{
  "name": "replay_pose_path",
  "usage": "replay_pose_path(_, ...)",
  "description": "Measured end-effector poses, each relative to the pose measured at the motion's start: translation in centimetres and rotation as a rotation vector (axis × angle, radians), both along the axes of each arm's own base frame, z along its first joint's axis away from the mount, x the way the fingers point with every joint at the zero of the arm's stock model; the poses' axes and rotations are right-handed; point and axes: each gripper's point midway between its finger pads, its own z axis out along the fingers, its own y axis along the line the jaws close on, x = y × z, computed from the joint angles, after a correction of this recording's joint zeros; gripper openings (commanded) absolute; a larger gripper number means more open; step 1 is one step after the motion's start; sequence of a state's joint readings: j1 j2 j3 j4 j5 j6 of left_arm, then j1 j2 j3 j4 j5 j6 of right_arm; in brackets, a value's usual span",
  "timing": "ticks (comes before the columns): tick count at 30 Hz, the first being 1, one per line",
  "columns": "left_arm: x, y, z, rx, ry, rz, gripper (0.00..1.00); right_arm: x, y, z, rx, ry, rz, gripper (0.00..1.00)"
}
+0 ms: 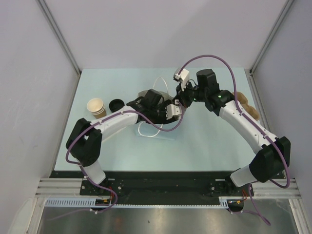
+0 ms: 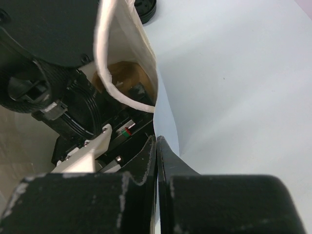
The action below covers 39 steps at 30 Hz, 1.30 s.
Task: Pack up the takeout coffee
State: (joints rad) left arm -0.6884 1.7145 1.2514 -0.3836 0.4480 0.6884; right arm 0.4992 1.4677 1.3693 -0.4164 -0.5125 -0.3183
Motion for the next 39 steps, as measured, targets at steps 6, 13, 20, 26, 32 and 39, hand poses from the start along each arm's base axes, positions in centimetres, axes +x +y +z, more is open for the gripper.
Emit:
replay_pose_path(6, -0.5, 0.5, -0.7, 0.03, 0.031, 0.019, 1.0, -0.1, 0.0, 0.0, 0.001, 0.005, 0.001, 0.0)
replay_pose_path(13, -0.5, 0.6, -0.6, 0.033, 0.022, 0.026, 0.99, -0.1, 0.1, 0.0, 0.003, 0.006, 0.003, 0.0)
replay_pose_path(20, -0.7, 0.8, -0.4, 0.043, 0.023, 0.037, 0.99, -0.2, 0.1, 0.0, 0.007, 0.011, 0.006, 0.0)
replay_pose_path(26, -1.2, 1.2, -0.2, 0.055, 0.035, 0.043, 1.0, -0.3, 0.3, 0.0, 0.015, 0.019, 0.011, 0.0)
replay_pose_path(32, -1.5, 1.4, -0.1, 0.068, 0.053, 0.043, 1.0, -0.3, 0.4, 0.1, 0.02, 0.023, 0.016, 0.0)
replay_pose_path(39, -2.0, 1.6, 0.4, 0.068, 0.075, 0.043, 1.0, -0.2, 0.5, 0.1, 0.026, 0.026, 0.024, 0.0)
